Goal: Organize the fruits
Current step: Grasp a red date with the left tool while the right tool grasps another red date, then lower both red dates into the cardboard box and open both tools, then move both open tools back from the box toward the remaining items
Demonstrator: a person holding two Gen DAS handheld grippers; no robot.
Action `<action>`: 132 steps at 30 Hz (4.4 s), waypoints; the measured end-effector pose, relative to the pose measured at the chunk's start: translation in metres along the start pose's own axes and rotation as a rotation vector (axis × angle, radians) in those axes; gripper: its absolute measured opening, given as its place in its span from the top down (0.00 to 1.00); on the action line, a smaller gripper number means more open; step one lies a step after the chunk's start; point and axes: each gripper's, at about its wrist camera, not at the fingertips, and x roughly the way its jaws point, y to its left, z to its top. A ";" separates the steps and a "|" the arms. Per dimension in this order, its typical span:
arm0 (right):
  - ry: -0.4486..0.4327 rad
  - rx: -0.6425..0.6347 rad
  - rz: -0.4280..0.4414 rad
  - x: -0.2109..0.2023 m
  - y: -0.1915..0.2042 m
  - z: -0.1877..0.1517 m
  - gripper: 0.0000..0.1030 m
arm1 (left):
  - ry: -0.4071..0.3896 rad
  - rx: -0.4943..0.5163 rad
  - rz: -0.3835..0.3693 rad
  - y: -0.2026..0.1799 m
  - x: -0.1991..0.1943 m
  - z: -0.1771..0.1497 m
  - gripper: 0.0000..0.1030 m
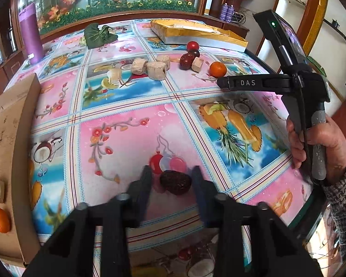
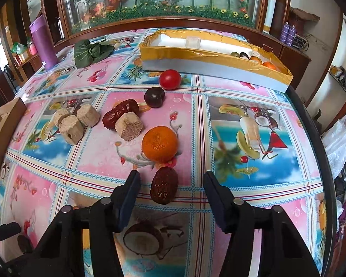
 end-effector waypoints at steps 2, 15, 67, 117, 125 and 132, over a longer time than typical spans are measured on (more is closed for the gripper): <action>-0.006 0.000 -0.002 0.000 0.001 0.001 0.64 | -0.007 0.010 0.002 -0.002 -0.001 -0.001 0.74; -0.074 -0.010 0.099 -0.042 0.018 -0.011 0.77 | -0.097 -0.078 -0.008 0.025 -0.038 -0.005 0.74; -0.044 -0.322 0.582 -0.054 0.322 0.012 0.48 | -0.241 -0.518 0.251 0.283 -0.097 -0.018 0.37; -0.130 -0.405 0.498 -0.126 0.181 -0.055 0.20 | -0.588 -0.413 0.294 0.121 -0.219 -0.061 0.24; -0.055 -0.195 0.321 -0.142 0.097 -0.083 0.20 | -0.580 -0.383 0.141 0.101 -0.175 -0.038 0.24; 0.016 -0.539 0.180 -0.176 0.146 -0.040 0.14 | -0.618 -0.377 0.207 0.088 -0.190 -0.052 0.23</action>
